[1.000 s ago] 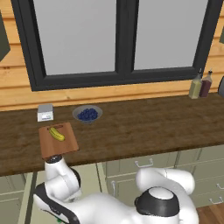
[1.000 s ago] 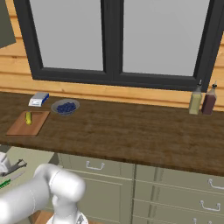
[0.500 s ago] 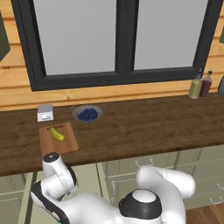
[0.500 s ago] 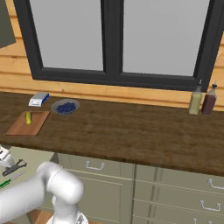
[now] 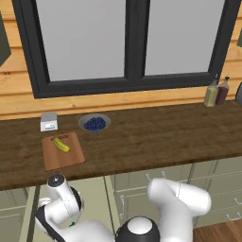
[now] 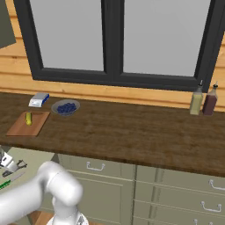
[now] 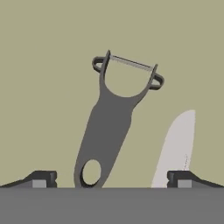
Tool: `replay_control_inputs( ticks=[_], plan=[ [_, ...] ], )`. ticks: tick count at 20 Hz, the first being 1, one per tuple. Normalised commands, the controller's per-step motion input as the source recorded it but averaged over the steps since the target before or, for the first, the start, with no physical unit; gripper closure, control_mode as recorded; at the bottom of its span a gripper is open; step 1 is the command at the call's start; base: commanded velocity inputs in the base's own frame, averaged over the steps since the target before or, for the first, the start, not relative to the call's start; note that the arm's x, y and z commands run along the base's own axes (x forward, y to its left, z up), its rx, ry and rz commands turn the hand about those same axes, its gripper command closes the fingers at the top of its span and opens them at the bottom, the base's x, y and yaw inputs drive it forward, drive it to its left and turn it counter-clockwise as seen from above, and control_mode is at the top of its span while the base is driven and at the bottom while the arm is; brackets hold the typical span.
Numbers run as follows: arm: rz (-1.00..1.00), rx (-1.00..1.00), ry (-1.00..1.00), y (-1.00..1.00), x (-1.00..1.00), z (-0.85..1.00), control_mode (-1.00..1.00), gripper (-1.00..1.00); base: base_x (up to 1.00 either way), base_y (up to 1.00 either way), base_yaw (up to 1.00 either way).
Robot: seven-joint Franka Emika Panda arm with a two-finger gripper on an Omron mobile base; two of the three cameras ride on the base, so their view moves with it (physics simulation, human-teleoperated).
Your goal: Place the appropriate cutting tool for cutting the cucumber skin on the cutting board.
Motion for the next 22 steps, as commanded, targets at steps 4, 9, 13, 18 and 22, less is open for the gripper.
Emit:
replay_control_inputs(
  ticks=[4, 9, 13, 18, 22],
  plan=[
    [-0.05, 0.10, 0.00, 0.00, 0.21, -0.38, -1.00, -1.00, 0.00, 0.00, 0.00],
    [-0.03, 0.08, 0.01, 0.00, 0.23, -0.31, -1.00, -1.00, 0.00, 0.00, 0.00],
    [-0.02, 0.01, 0.00, 0.15, 0.06, -0.33, -1.00, -1.00, 0.00, 0.00, 0.00],
    [-0.02, 0.00, 0.00, 0.26, 0.00, -0.31, -1.00, -1.00, 0.00, 0.00, 0.00],
    [-0.05, 0.00, 0.00, 0.34, -0.12, -0.33, -1.00, 1.00, 0.00, 0.00, 0.00]
  ],
)
